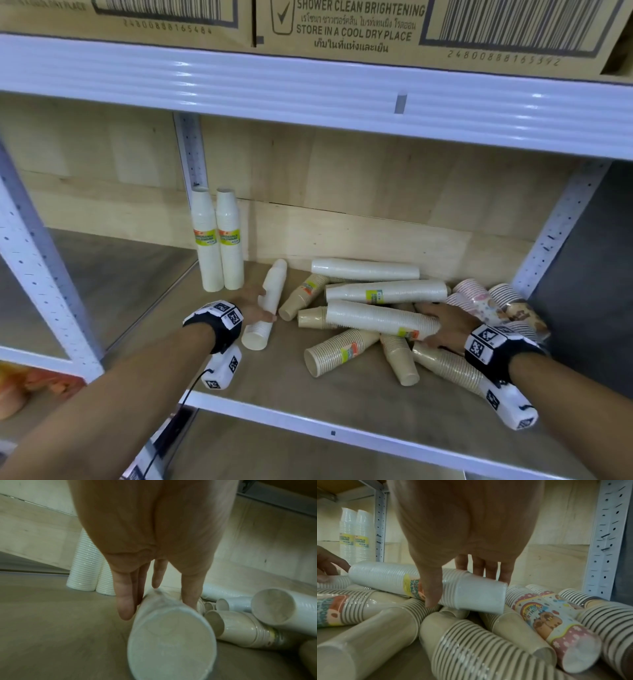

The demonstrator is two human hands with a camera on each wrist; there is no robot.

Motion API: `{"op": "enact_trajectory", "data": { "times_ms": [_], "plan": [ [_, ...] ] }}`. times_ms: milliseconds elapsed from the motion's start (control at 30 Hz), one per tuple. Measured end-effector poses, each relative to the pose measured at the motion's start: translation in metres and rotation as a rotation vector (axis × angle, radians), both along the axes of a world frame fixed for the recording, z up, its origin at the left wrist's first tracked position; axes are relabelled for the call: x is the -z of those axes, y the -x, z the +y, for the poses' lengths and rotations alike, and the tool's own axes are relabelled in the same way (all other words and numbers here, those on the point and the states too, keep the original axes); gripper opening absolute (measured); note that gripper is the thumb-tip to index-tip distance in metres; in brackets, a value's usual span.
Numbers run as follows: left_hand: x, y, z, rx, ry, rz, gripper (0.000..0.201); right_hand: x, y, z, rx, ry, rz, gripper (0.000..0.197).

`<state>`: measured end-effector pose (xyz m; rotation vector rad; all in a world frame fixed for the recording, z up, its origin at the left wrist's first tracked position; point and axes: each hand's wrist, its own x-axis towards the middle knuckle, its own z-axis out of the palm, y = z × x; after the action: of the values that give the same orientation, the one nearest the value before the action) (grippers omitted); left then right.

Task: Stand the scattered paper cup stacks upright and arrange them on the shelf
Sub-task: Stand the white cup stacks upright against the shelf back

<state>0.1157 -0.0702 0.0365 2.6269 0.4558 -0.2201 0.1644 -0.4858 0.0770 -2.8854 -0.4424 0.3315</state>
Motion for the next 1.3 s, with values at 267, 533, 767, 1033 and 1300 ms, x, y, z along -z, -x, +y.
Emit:
{"op": "enact_trajectory", "data": {
  "times_ms": [267, 533, 767, 1033, 1300],
  "plan": [
    [0.008, -0.002, 0.002, -0.041, 0.057, -0.001, 0.090, -0.007, -0.003, 0.000, 0.001, 0.026, 0.006, 0.071],
    [0.007, -0.001, 0.001, -0.118, 0.154, -0.016, 0.097, -0.038, -0.001, 0.005, -0.013, 0.103, -0.020, 0.080],
    [-0.026, 0.006, -0.002, -0.095, 0.189, -0.125, 0.095, -0.093, -0.003, 0.019, -0.040, 0.041, -0.085, 0.072],
    [-0.063, 0.010, 0.006, -0.059, 0.210, -0.181, 0.064, -0.163, -0.005, 0.077, -0.162, -0.229, -0.129, 0.042],
    [-0.080, 0.027, 0.028, -0.092, 0.385, -0.339, 0.089, -0.195, -0.004, 0.166, -0.290, -0.391, -0.239, 0.036]
  ]
}}
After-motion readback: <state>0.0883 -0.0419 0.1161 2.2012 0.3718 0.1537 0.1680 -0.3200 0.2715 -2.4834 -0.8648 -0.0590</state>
